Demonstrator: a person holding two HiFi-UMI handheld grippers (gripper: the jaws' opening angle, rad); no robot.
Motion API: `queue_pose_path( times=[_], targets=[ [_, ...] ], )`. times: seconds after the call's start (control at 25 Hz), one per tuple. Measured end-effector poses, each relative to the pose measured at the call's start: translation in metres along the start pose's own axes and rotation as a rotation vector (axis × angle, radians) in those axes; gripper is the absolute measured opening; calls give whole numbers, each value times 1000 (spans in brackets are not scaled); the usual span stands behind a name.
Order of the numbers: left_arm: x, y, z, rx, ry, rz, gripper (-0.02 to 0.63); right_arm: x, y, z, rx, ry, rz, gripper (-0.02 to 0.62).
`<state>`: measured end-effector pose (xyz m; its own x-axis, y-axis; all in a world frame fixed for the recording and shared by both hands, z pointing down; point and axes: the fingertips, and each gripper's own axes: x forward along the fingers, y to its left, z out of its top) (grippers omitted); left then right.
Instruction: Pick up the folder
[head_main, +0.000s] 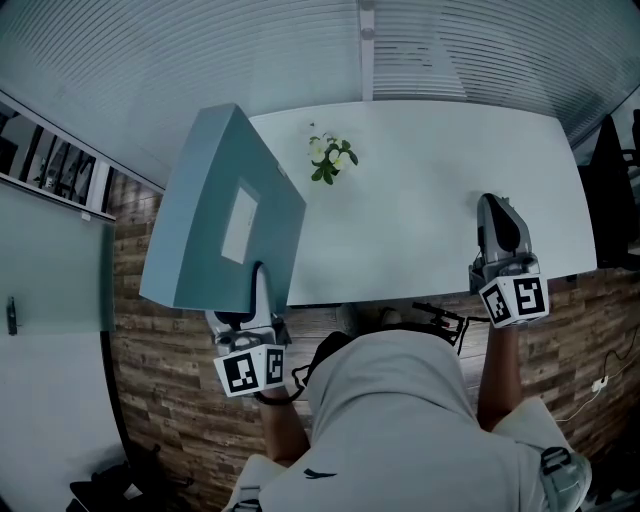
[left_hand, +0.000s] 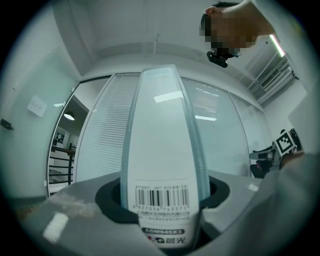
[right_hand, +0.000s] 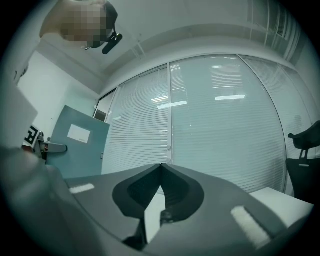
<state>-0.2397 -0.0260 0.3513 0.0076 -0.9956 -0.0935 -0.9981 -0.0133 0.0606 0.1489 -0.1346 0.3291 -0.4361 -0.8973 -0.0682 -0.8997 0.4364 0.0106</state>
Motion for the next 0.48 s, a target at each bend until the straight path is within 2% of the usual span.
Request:
queue_pose_path(
  times=[0.48],
  targets=[
    [1, -1, -4, -17, 7, 3, 311, 3, 1, -5, 41, 5, 30, -2]
  ],
)
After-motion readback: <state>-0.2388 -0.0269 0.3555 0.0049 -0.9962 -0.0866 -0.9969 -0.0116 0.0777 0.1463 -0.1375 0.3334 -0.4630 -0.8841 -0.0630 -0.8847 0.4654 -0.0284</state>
